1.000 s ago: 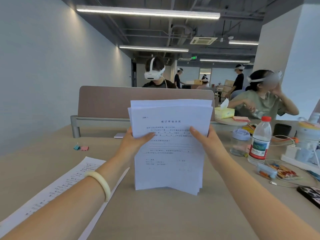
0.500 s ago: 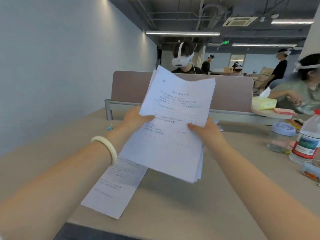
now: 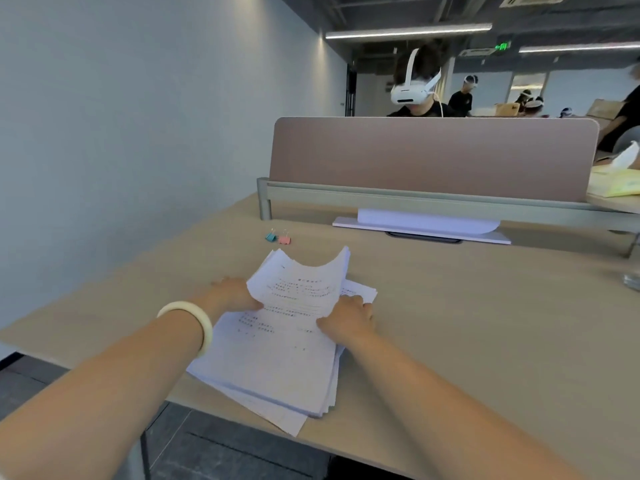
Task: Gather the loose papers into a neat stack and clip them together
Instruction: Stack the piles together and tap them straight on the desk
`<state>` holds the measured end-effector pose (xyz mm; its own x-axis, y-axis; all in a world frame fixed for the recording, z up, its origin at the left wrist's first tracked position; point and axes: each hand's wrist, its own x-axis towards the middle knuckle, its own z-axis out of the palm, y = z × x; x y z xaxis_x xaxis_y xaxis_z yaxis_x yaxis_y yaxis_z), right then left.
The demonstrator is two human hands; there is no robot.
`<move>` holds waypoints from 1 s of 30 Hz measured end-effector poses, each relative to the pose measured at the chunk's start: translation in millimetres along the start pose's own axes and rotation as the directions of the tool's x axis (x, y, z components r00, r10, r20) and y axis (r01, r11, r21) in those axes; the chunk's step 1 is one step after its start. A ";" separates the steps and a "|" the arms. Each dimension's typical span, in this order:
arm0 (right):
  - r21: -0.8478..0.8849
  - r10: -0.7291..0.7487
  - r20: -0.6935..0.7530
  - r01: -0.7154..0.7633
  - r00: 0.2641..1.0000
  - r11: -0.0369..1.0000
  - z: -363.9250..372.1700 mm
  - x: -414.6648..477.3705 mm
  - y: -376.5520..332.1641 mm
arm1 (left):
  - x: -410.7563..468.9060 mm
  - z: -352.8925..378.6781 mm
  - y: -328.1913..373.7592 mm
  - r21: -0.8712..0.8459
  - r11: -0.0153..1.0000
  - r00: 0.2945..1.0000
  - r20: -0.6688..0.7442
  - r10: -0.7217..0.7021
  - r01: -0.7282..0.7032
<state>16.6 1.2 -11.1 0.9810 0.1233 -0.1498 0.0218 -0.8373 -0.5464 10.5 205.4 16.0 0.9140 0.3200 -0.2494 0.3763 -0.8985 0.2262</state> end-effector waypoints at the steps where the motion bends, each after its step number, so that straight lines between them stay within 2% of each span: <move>1: -0.019 -0.004 -0.017 0.004 1.000 1.000 -0.4 -1.6 3.1 | 3.2 0.1 -1.3 -0.013 1.000 1.000 0.014 0.012 -0.012; 4: -0.082 -0.002 -0.033 -0.001 0.999 0.997 -5.0 -1.4 12.8 | 3.6 -4.5 0.0 -0.156 0.986 0.994 0.078 0.078 -0.065; 7: -0.108 0.036 -0.030 -0.039 0.999 0.993 -19.1 1.3 26.7 | 0.5 -5.3 2.2 -0.365 0.931 0.985 0.148 0.085 -0.026; 10: -0.121 0.076 -0.047 -0.081 0.996 0.989 -39.5 3.2 50.1 | -4.7 -0.8 13.1 -0.412 0.911 0.973 0.214 0.084 0.012; 14: -0.135 0.126 -0.074 -0.135 0.989 0.982 -65.8 -1.1 85.1 | -9.6 9.4 48.2 -0.575 0.817 0.968 0.223 0.115 0.036; 18: -0.121 0.197 -0.109 -0.209 0.974 0.970 -90.6 -9.3 121.4 | -23.2 15.8 95.6 -0.662 0.750 0.967 0.198 0.159 0.012; 23: -0.116 0.273 -0.145 -0.290 0.951 0.950 -120.4 -21.0 168.5 | -36.5 34.2 151.5 -0.763 0.646 0.923 0.260 0.285 0.015; 26: -0.112 0.313 -0.168 -0.334 0.935 0.936 -133.1 -27.0 191.2 | -38.3 45.8 177.9 -0.795 0.605 0.924 0.261 0.281 0.040; 30: -0.088 0.331 -0.209 -0.355 0.920 0.931 -142.8 -33.2 215.7 | -38.4 59.1 201.2 -0.776 0.625 0.936 0.275 0.218 0.083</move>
<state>16.3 -259.6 -6.4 0.9501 -0.2751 -0.1468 -0.3110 -0.8697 -0.3833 42.1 -5.4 15.4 0.8961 0.0209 -0.4433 0.4283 -0.3020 0.8517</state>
